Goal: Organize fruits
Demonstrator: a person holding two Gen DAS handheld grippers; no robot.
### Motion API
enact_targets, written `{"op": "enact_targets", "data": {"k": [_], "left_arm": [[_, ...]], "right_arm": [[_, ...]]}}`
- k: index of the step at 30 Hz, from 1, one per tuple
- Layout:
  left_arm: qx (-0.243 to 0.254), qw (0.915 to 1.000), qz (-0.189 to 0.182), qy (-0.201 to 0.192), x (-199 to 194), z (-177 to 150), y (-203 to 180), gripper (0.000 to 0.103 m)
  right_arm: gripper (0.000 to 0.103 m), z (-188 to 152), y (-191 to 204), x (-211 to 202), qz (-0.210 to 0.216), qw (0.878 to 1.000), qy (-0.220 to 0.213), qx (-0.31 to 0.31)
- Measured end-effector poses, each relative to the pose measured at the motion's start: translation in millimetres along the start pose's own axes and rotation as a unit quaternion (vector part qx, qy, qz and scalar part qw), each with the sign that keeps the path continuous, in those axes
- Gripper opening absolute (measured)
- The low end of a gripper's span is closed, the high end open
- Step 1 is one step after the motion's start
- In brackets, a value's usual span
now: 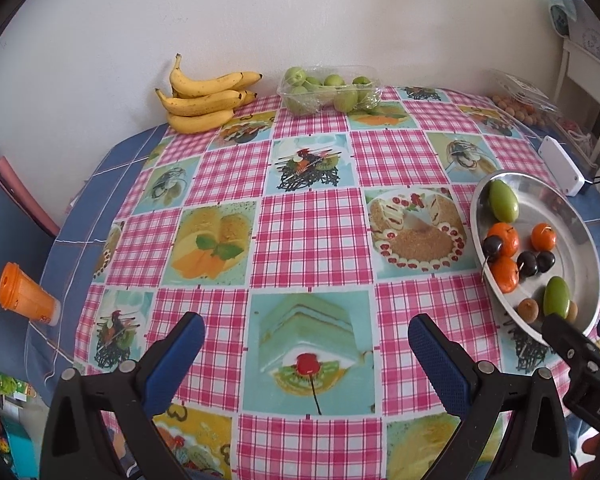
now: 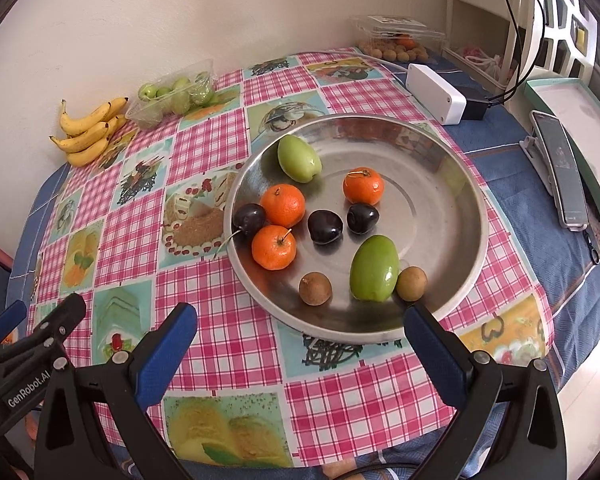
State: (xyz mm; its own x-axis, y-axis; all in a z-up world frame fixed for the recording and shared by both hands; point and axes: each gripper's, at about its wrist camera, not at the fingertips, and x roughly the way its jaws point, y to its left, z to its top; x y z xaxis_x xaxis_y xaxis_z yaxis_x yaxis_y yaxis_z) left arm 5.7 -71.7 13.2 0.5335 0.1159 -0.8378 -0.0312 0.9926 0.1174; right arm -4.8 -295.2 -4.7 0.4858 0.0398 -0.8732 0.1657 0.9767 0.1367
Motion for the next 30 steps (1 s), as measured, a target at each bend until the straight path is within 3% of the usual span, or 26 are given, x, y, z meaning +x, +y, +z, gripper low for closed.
{"op": "enact_targets", "data": {"k": [10, 23, 30], "left_arm": [[-0.003, 0.9997, 0.001, -0.025, -20, -7, 10, 0.103], [-0.037, 0.9991, -0.016, 0.014, -9, -7, 22, 0.103], [-0.038, 0.9990, -0.020, 0.015, -9, -7, 23, 0.103]], "right_arm": [[0.103, -1, -3, -17, 0.007, 1.000, -0.026, 0.010], [0.103, 0, 0, -17, 0.010, 1.000, -0.024, 0.002], [0.103, 0, 0, -16, 0.009, 1.000, -0.020, 0.003]]}}
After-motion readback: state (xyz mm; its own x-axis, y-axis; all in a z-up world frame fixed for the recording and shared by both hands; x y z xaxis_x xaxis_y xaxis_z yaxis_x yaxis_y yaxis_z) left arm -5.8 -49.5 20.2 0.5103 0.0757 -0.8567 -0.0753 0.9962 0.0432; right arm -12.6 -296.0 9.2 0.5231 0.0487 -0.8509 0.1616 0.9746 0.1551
